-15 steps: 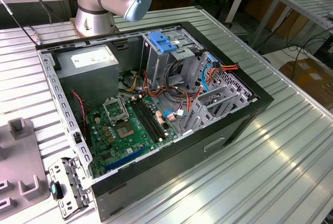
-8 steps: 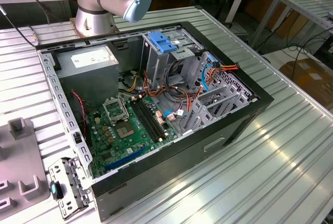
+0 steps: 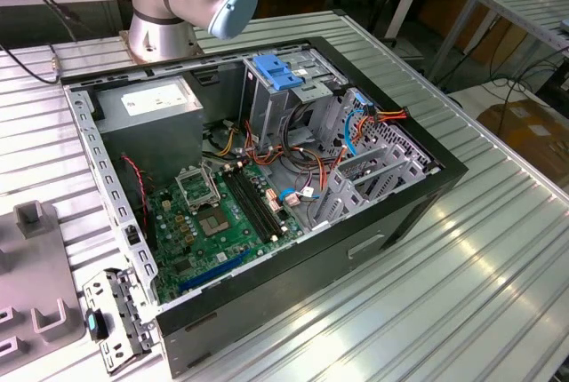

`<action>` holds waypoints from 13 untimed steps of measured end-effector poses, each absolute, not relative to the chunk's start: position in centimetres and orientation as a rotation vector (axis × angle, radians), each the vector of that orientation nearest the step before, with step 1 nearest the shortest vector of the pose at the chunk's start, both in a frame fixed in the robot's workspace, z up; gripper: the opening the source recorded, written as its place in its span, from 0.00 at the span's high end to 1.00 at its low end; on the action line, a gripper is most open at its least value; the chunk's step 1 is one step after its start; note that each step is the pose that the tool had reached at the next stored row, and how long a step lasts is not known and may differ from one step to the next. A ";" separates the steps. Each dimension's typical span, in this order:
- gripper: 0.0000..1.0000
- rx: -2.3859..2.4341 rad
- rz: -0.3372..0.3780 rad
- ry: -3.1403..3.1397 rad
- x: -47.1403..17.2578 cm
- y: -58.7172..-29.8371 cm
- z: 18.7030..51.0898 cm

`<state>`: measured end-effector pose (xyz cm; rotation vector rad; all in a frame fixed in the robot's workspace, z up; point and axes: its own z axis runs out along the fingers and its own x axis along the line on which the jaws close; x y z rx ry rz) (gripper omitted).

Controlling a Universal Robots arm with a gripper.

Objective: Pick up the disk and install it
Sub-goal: 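Reach for the disk, then pick up the disk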

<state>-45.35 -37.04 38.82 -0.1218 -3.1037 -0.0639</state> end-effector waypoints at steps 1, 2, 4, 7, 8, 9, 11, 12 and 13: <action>0.89 -0.122 -0.064 -3.104 -45.7 -37.0 38.8; 0.89 -0.122 -0.064 -3.104 -45.9 -37.0 38.8; 0.89 -0.122 -0.064 -3.104 -45.9 -37.0 38.8; 0.89 -0.122 -0.064 -3.104 -46.0 -37.0 38.8; 0.89 -0.122 -0.064 -3.104 -46.0 -37.0 38.8; 0.89 -0.122 -0.064 -3.104 -46.0 -37.0 38.8; 0.89 -0.122 -0.064 -3.104 -46.0 -37.0 38.8; 0.89 -0.122 -0.064 -3.104 -46.0 -37.0 38.8; 0.89 -0.122 -0.064 -3.104 -46.0 -37.0 38.8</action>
